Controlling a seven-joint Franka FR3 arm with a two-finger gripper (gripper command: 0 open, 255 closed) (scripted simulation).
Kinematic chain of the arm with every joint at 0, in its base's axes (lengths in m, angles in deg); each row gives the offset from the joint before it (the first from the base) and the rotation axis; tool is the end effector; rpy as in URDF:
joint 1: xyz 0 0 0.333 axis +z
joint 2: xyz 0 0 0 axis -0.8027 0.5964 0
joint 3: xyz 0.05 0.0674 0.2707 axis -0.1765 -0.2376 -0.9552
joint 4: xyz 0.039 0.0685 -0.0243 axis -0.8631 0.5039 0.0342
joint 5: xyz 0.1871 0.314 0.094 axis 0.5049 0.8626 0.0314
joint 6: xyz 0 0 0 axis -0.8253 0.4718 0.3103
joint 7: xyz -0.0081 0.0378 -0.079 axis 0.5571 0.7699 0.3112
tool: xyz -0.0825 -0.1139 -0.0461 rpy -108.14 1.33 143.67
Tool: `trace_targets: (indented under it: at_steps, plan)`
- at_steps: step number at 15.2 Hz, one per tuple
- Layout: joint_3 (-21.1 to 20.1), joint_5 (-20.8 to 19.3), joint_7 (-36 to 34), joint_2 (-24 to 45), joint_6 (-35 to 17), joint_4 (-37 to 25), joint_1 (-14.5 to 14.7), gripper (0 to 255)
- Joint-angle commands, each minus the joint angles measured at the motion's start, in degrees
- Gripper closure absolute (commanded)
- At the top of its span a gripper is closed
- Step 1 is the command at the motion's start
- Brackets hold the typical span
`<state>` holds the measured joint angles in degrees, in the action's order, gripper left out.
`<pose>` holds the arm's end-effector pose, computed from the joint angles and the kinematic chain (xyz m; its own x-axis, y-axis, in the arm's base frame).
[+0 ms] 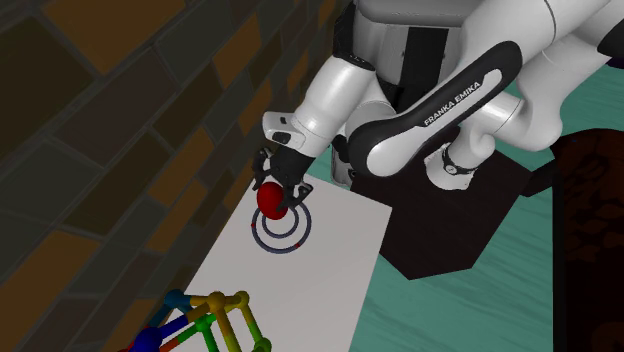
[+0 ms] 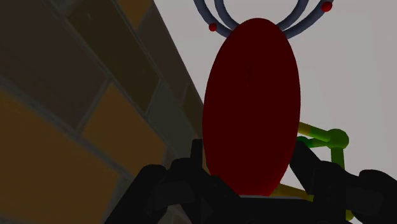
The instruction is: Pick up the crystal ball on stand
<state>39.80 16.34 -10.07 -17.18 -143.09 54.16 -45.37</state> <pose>0.5220 -0.2646 0.3961 0.7790 0.1537 0.6078 0.0624 -0.9837 0.1687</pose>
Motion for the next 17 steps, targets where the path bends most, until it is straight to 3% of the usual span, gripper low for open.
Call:
trace_targets:
  at_steps: [1,10,17]
  plan:
    - [0.07,-1.31,-1.03,-0.4,0.51,-0.09,-0.07,255]
    - [-0.28,-10.9,-9.31,-4.02,5.66,-3.07,-1.01,255]
    - [-0.75,-14.59,-12.63,-5.52,9.02,-5.44,-1.61,255]
